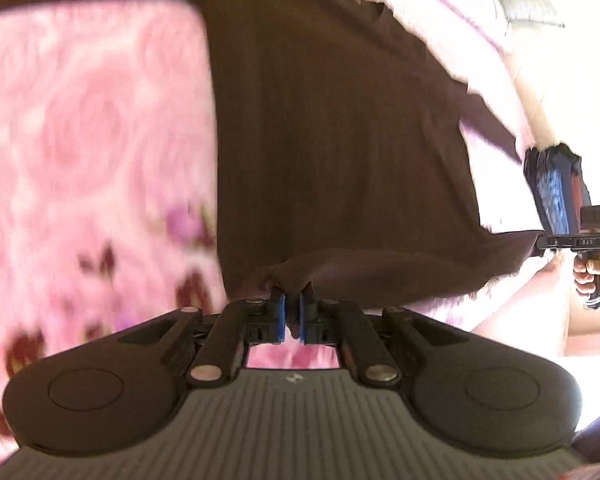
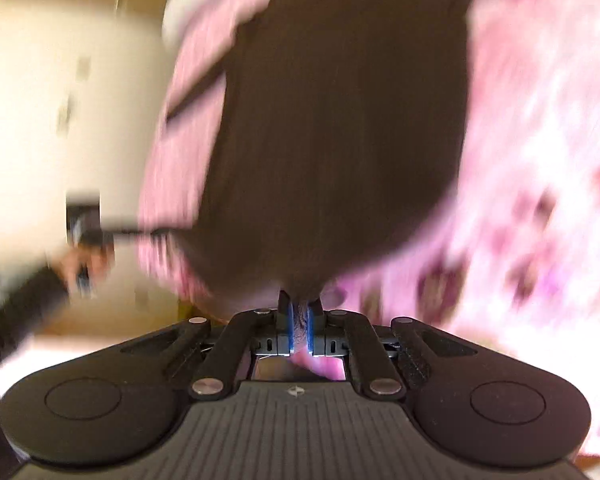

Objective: Fold clothes
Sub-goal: 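Lift the shirt by the hem with both grippers and shake it, then lay the shirt flat on the bedspread and open both grippers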

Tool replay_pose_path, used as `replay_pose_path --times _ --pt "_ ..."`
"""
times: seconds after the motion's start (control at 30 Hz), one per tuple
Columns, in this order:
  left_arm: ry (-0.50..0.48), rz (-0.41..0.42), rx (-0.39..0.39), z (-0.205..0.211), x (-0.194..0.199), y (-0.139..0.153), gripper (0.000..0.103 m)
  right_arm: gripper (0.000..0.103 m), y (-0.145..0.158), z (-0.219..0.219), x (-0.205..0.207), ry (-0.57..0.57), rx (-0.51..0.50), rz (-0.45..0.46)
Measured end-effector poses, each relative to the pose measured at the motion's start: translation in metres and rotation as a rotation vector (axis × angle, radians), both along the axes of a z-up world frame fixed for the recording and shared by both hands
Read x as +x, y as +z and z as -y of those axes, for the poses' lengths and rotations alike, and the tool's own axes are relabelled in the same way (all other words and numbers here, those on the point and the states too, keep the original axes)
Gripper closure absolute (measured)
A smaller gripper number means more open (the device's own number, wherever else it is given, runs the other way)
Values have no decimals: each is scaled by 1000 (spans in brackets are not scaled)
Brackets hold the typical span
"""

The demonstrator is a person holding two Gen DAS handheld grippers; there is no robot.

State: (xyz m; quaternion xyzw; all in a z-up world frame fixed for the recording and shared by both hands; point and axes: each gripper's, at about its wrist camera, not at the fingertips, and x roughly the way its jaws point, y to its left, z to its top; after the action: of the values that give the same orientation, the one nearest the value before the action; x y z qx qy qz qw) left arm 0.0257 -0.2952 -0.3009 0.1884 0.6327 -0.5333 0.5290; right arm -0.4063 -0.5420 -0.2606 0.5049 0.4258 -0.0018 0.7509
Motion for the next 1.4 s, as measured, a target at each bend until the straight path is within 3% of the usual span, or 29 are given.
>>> replay_pose_path --times 0.17,0.33,0.47,0.6,0.77,0.83,0.9,0.97,1.03,1.2,1.33,1.4 --pt "-19 5 -3 11 -2 5 100 96 9 -5 19 60 -84 -53" --pt "-81 -40 90 -29 -34 -9 99 96 -2 -29 -20 109 -25 -134" --pt "-56 -67 150 -49 -47 -24 100 96 -23 -50 -48 114 28 -236" --pt "-92 -43 166 -44 -53 -24 101 96 -34 -55 -44 114 26 -275" --pt "-156 47 227 -39 -58 -28 101 96 -31 -47 -38 160 -15 -289" --pt "-181 83 252 -37 -61 -29 101 93 -33 -48 -36 196 -72 -329" --pt "-205 113 282 -37 -64 -31 100 76 -36 -52 -33 228 -132 -398" --pt "-215 118 303 -37 -66 -30 97 75 -34 -51 -35 239 -174 -436" --pt "-203 141 294 -36 -66 -21 96 72 -28 -47 -37 224 -191 -434" --pt "-177 225 185 -2 -70 8 95 68 -15 -39 -34 176 -216 -385" --pt "-202 261 93 39 -100 17 88 67 -8 -40 -15 163 -240 -326" --pt "-234 263 67 59 -117 18 85 59 -7 -42 -5 181 -246 -303"
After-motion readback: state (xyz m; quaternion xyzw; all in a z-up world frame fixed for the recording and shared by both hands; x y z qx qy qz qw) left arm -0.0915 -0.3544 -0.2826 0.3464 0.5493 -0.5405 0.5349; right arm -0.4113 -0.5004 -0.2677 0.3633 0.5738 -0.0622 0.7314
